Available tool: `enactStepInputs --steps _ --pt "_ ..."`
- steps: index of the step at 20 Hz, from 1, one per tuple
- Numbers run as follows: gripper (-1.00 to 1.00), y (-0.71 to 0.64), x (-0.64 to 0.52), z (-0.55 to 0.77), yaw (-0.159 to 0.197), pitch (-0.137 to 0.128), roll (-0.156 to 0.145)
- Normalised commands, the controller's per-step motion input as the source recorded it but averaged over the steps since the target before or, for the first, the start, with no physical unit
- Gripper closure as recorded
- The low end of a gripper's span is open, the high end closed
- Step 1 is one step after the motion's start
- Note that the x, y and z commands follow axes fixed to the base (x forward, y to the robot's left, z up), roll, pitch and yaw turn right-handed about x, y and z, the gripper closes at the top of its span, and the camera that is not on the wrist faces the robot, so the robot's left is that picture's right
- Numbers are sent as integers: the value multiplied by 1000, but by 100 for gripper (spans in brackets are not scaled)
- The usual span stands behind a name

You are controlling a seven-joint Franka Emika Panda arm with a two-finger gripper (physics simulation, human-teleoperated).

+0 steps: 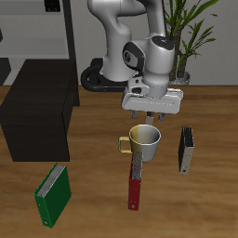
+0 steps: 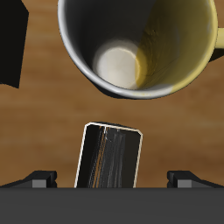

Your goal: Place the right yellow book in the top region of the shelf

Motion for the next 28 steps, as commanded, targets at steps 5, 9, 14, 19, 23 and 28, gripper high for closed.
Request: enactStepInputs --steps 5,9,14,19,23,28 --pt "100 -122 105 -151 -8 38 -37" --pt "100 -149 -92 195 -1 -25 -11" --pt "100 -173 -97 248 8 -31 -12" --pt "100 -375 -124 339 70 -43 -88" --pt "100 -550 -8 351 64 15 -207" --pt "100 -421 -77 274 95 -42 -226"
